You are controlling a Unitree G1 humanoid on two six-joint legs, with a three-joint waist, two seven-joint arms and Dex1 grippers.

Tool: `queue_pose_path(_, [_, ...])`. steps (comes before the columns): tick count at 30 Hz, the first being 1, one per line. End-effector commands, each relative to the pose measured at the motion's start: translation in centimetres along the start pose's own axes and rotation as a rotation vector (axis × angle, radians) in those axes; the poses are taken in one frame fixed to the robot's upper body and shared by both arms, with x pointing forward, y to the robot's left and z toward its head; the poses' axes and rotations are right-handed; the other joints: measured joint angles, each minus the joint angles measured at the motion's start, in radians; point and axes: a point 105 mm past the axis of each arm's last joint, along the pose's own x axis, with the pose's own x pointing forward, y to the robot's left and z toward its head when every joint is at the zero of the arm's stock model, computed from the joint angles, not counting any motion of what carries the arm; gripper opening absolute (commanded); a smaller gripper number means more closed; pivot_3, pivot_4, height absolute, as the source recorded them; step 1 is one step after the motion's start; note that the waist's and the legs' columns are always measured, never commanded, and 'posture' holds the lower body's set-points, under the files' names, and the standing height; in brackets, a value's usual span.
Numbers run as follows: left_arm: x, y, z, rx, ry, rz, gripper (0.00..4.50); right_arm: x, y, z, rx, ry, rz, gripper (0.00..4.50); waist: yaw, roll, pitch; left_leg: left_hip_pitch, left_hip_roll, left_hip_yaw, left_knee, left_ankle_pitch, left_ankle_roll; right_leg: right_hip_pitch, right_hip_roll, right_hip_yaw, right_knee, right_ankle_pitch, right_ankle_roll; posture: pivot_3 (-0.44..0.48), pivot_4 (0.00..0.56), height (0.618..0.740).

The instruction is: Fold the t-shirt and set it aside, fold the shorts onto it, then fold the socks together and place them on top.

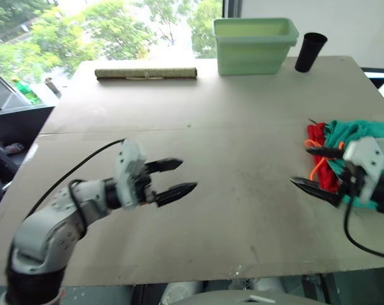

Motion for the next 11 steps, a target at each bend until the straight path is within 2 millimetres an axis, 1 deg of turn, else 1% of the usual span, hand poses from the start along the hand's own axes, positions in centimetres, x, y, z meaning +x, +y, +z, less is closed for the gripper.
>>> queue_pose_path(1, [-2.4, -0.6, -0.1, 0.031, 0.027, 0.024, 4.50, -2.6, 0.1, -0.1, -0.044, 0.020, -0.042, 4.47, 0.001, 0.002, 0.001, 0.004, 0.000, 0.001, -0.002, -0.001, 0.001, 0.003, 0.000, 0.001, 0.000, 0.000, 0.000, 0.000, 0.150, 0.740])
queue_pose_path(2, [-3.0, -0.5, -0.5, 0.025, 0.040, 0.042, 4.50, -3.2, 0.3, -0.6, -0.035, 0.032, -0.060, 4.47, 0.001, 0.003, 0.002, 0.005, 0.000, 0.001, -0.003, -0.001, 0.001, 0.003, 0.000, 0.002, 0.000, 0.000, 0.000, 0.000, 0.150, 0.740])
queue_pose_path(6, [-4.1, 0.0, -1.8, 0.009, 0.075, 0.089, 4.50, -5.1, 1.1, -2.5, -0.022, 0.083, -0.094, 4.47, 0.008, 0.003, 0.002, 0.007, 0.001, 0.002, -0.004, -0.002, 0.004, 0.005, 0.000, 0.000, 0.000, 0.001, -0.002, 0.000, 0.150, 0.740])
queue_pose_path(9, [-4.3, 0.4, -2.3, -0.004, 0.077, 0.102, 4.50, -5.8, 0.9, -2.9, -0.017, 0.081, -0.126, 4.47, 0.011, 0.004, 0.002, 0.007, 0.001, 0.002, -0.004, -0.001, 0.001, 0.005, 0.000, 0.001, 0.000, 0.001, -0.002, 0.000, 0.150, 0.740])
queue_pose_path(11, [-4.1, 0.8, -2.6, -0.017, 0.088, 0.114, 4.50, -5.9, 0.8, -3.2, -0.005, 0.078, -0.133, 4.47, 0.012, 0.004, 0.002, 0.007, 0.001, 0.002, -0.004, -0.001, 0.001, 0.005, 0.000, 0.001, 0.000, 0.001, -0.002, 0.000, 0.150, 0.740])
